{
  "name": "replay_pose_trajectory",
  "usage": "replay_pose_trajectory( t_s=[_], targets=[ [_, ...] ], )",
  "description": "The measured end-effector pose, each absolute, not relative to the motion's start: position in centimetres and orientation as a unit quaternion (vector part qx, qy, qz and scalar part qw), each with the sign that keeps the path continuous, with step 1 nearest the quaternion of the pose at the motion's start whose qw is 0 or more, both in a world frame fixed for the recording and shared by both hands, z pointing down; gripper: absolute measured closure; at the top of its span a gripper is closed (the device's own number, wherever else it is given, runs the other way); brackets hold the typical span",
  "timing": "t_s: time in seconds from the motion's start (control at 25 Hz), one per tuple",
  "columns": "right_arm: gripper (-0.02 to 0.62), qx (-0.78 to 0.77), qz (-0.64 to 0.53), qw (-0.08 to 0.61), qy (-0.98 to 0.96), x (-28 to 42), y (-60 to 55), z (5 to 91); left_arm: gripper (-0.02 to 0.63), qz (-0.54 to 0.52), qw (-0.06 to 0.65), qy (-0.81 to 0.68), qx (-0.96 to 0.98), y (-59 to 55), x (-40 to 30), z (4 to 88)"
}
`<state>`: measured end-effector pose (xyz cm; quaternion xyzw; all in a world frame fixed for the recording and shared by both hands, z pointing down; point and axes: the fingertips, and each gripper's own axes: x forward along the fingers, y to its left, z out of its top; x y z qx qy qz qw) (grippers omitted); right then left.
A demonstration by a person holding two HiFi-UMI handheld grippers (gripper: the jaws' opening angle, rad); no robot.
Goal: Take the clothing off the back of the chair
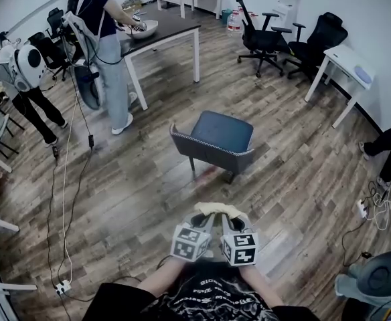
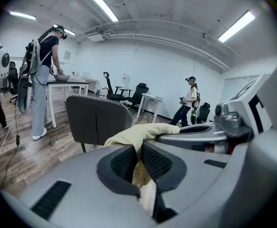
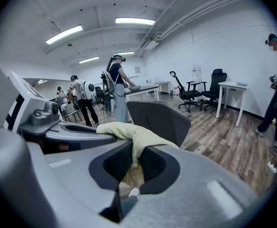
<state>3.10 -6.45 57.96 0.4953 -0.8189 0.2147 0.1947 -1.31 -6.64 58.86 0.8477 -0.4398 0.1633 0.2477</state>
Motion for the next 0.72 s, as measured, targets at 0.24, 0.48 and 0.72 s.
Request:
replay_pose_trajectory(
  t_s=[0.24, 0.48, 0.72],
  targets=[
    [0.566, 0.491, 0.206, 0.195, -0.824, 2.8, -6.9, 57.5, 0.578, 0.161, 0.247, -0.447, 0.845, -7.1, -1.6, 58.6],
    [0.566, 0.489, 0.207, 0.197, -0.824, 2.2, -7.0, 57.8, 0.578, 0.161, 0.246, -0.449, 0.843, -7.2, -2.2, 58.7],
    [0.566, 0.488, 0.209, 0.197, -0.825, 1.6, -7.0, 57.7, 0.578, 0.163, 0.248, -0.45, 0.842, -7.0, -2.9, 58.6]
  ],
)
